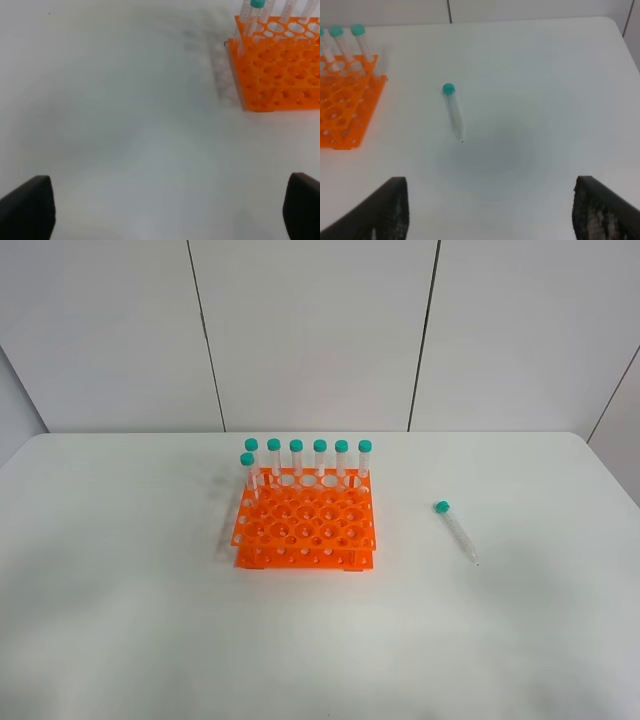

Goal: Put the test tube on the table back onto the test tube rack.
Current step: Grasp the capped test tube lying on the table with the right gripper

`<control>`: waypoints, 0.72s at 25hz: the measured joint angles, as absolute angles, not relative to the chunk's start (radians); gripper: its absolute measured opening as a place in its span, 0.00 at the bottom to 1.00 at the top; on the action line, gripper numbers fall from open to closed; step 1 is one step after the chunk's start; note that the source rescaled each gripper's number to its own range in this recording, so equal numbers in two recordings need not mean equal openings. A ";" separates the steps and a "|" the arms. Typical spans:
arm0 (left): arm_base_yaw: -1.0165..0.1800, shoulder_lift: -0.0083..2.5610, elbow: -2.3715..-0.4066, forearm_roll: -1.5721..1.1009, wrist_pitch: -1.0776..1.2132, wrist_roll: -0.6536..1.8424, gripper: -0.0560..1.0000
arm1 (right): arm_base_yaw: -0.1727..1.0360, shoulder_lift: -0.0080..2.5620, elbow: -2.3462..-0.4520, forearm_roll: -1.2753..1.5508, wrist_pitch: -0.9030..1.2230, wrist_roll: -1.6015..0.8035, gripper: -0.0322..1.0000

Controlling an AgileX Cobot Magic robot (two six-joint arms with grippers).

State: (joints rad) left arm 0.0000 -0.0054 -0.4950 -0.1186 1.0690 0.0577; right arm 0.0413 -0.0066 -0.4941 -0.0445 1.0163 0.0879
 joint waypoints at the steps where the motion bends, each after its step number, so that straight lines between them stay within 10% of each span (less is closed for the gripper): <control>1: 0.000 -0.005 -0.495 -0.119 1.069 0.058 1.00 | 0.041 -0.007 -0.494 -0.045 1.016 0.088 1.00; 18: 0.000 -0.005 -0.495 -0.119 1.069 0.058 1.00 | 0.041 0.081 -0.632 -0.067 1.003 0.088 1.00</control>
State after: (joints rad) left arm 0.0000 -0.0054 -0.4950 -0.1186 1.0690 0.0577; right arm 0.0413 0.0807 -0.6322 -0.0671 1.0025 0.0879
